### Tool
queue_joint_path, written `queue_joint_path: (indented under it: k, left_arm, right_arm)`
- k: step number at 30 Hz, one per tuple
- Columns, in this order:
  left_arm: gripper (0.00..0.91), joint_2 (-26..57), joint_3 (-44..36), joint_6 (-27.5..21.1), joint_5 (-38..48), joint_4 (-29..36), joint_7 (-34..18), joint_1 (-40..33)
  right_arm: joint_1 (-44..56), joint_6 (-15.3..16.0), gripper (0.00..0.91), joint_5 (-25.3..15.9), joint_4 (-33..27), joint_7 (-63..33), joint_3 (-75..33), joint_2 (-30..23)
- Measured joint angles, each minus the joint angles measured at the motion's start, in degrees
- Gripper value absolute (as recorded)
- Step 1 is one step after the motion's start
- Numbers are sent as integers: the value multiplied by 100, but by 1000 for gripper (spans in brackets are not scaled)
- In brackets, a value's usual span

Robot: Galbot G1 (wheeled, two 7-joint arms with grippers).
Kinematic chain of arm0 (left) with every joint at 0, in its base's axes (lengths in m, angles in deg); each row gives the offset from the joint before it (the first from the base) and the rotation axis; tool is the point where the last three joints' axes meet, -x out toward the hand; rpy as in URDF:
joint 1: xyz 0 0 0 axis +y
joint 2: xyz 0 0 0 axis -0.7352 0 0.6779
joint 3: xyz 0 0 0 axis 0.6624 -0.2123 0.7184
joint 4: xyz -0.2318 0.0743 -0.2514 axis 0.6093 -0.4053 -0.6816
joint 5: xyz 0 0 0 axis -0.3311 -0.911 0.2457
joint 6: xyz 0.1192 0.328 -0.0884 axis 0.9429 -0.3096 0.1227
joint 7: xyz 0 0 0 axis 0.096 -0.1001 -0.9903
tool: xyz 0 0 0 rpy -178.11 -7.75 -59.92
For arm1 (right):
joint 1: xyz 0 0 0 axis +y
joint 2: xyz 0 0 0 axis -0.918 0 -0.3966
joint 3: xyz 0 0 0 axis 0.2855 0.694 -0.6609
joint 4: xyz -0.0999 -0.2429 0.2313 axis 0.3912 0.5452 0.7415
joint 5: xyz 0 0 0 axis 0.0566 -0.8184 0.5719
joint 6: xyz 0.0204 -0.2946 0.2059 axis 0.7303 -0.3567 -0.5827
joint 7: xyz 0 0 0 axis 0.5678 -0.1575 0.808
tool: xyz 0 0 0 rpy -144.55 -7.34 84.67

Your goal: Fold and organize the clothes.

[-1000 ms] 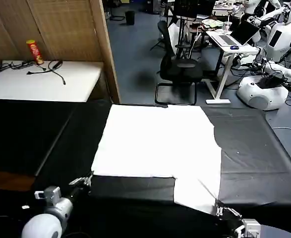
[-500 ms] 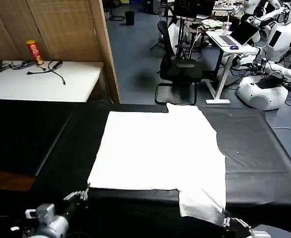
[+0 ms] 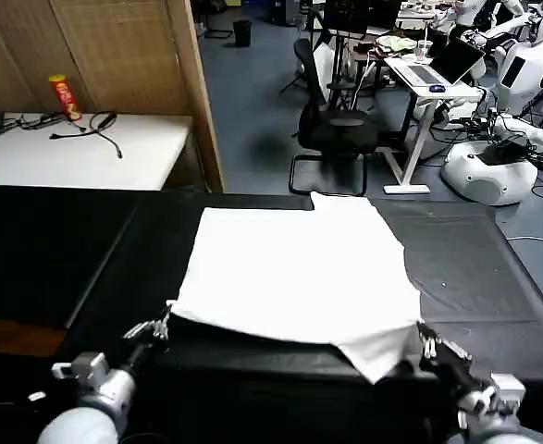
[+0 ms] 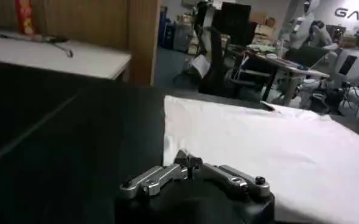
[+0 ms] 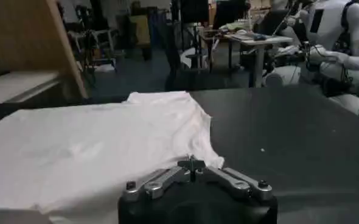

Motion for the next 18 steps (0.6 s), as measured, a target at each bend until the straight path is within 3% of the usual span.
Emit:
queue_joint_path:
  k: [12,13,14,15,16,18]
  left_arm:
    - [0,231,-446,177,-348,-1170,277,-1163]
    - [322,252,-478,195,-362,-1263,304,-1261]
    - [878,271,-515,207,-364,-1361,323,-1358]
    - [878,289,-553,218,-368,-1456,336,-1461]
    - [878,295,-593,222,-375,-1551,341,-1553]
    - [878,289,-668,215,-379,-1699,339,-1717]
  right_arm:
    - [-1670,52,0,-419,-1548,92,860,57]
    - [-1765,52,0,-427,-1652,107,926,45]
    - [-1839,51,78,-426,-1727,136,974,39]
    - [-1891,58,283,-420,-1784,180,994,38]
    - [-1920,71,878,-400,-1816,251,1006,39]
    - [-1921,101,878,-373,-1823,428,1003,69]
